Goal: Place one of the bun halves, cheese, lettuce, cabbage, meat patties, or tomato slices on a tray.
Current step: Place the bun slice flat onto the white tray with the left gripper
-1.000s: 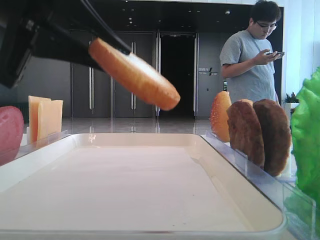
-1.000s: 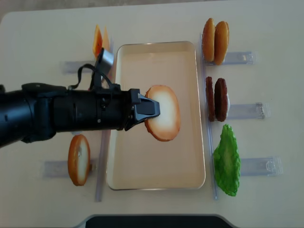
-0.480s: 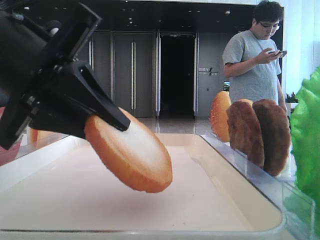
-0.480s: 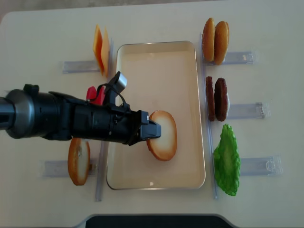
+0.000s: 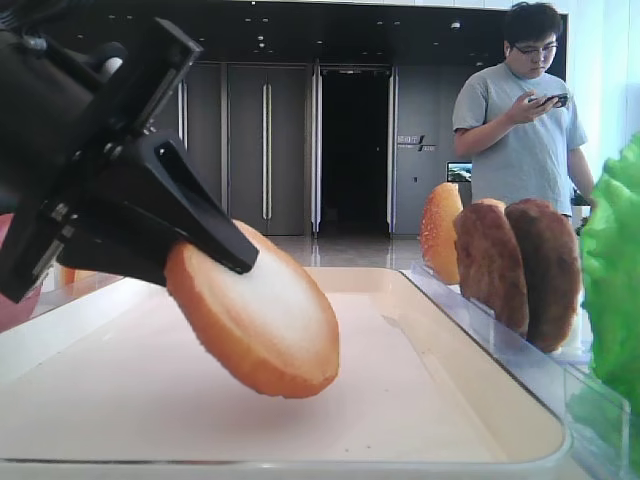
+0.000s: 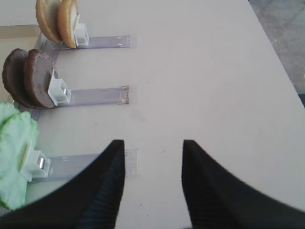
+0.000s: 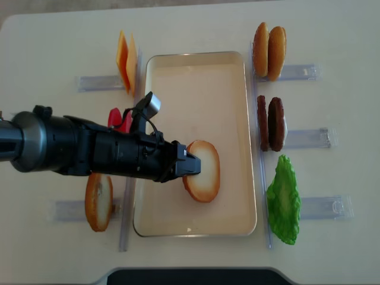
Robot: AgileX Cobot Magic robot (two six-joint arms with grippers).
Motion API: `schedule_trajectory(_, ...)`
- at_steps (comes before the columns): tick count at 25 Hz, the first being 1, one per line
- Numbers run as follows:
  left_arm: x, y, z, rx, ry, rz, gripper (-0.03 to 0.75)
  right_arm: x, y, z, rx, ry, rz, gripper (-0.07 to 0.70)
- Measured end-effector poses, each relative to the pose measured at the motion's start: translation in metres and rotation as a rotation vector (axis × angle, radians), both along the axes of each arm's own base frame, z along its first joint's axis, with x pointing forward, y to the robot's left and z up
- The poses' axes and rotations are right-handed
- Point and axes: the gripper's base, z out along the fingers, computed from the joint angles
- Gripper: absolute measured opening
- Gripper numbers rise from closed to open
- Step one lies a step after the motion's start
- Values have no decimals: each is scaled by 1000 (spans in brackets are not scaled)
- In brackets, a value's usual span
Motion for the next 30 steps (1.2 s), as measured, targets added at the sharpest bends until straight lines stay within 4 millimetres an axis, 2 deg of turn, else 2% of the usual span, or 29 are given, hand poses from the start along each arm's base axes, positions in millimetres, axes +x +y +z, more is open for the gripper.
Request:
schedule_trajectory(12,3,3,-3,50,-51,-7,139,0,0,0,0,0,0,307)
schedule_trajectory(30,4,2,-10,55,-27,-2,135,0,0,0,0,0,0,307)
